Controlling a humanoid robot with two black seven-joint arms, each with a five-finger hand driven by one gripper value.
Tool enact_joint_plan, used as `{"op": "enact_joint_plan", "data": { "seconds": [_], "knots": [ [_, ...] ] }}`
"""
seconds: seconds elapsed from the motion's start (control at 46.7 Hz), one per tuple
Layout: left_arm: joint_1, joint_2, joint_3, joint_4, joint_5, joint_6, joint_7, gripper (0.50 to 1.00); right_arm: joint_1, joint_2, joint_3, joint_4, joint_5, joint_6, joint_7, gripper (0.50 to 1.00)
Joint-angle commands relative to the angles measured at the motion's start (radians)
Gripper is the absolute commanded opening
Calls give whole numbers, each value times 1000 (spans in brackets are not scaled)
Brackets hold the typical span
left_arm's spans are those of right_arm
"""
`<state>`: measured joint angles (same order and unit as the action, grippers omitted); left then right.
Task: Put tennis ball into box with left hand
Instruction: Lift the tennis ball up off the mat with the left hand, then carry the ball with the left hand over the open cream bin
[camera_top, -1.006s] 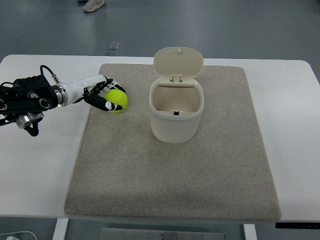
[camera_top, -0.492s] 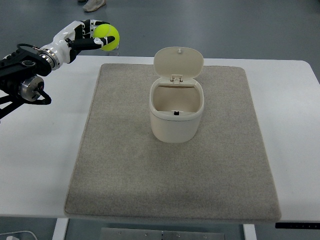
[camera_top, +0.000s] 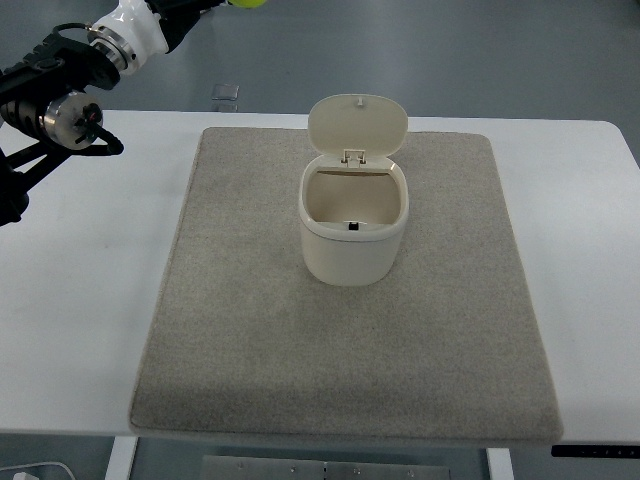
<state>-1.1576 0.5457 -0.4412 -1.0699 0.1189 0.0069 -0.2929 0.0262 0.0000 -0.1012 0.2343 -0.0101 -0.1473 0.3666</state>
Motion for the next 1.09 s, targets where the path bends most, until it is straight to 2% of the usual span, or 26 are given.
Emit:
{"op": "enact_joint_plan", "data": {
  "seconds": [0.0,0.128,0.428,0.685,1.07],
  "knots": [
    [-5,2,-39,-33,4,-16,-3,500,0,0,0,0,-1,0,0,938],
    [-34,6,-44,-119,30,-62,-5,500,0,0,0,0,-1,0,0,938],
    [-63,-13,-14,-338,85,-50,0,500,0,0,0,0,-1,0,0,938],
    [-157,-13,275,-332,90,-42,4,500,0,0,0,0,-1,0,0,938],
    [-154,-4,363,-340,97,-51,3,500,0,0,0,0,-1,0,0,938]
  ]
}}
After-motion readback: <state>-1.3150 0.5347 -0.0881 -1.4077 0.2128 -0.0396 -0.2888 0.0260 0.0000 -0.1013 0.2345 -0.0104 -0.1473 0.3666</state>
